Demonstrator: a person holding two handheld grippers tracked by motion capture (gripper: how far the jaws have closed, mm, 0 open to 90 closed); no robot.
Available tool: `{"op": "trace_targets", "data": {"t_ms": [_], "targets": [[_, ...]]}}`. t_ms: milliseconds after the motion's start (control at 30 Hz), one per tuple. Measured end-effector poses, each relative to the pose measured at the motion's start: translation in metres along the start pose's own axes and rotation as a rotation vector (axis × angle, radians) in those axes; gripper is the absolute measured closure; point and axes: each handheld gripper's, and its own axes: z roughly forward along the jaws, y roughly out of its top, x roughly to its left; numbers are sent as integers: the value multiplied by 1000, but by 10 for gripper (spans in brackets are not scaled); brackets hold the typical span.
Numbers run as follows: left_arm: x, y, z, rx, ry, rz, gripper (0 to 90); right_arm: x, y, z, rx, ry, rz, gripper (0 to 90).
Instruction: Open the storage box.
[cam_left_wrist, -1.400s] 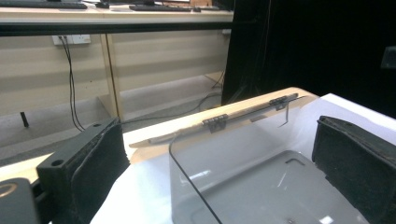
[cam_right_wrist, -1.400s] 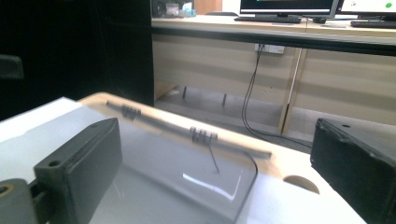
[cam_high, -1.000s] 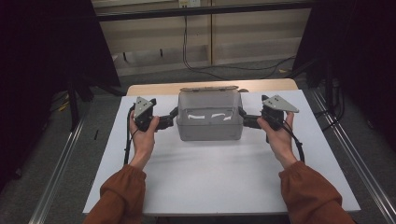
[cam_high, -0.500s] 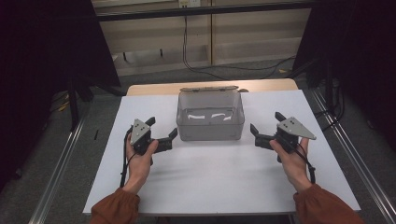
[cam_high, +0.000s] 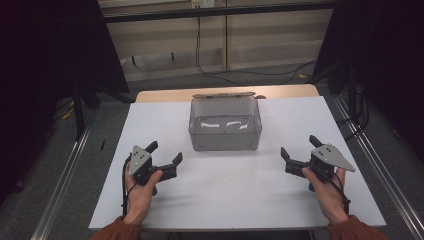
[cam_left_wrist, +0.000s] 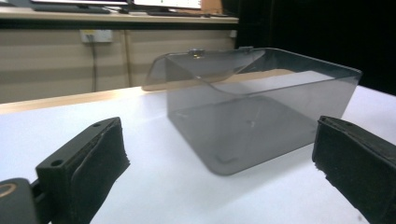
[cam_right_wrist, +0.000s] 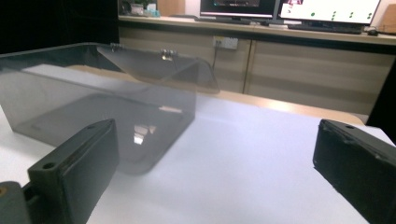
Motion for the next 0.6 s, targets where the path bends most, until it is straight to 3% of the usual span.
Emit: {"op": "trace_targets", "data": {"t_ms": [200,333,433,500,567,600], "targets": [[-5,-8,-19,-5,3,-14,26,-5,-9,-21,16,-14,15,0],[-7,-12,-27,-3,48,25,26,-9,-13,-33,25,-19,2,2],[-5,-15,-34,-4,61,-24,26,-12,-15,-42,17,-33,4,3],[-5,-17,-38,2,64,-28,27,-14,-16,-46,5,-53,11,0],[-3,-17,-40,3,25,-48,27,-14,-19,-49,-6,-24,23,0],[-2,-17,-40,-5,29,-49,28,-14,-20,-49,-5,-9,21,0]]}}
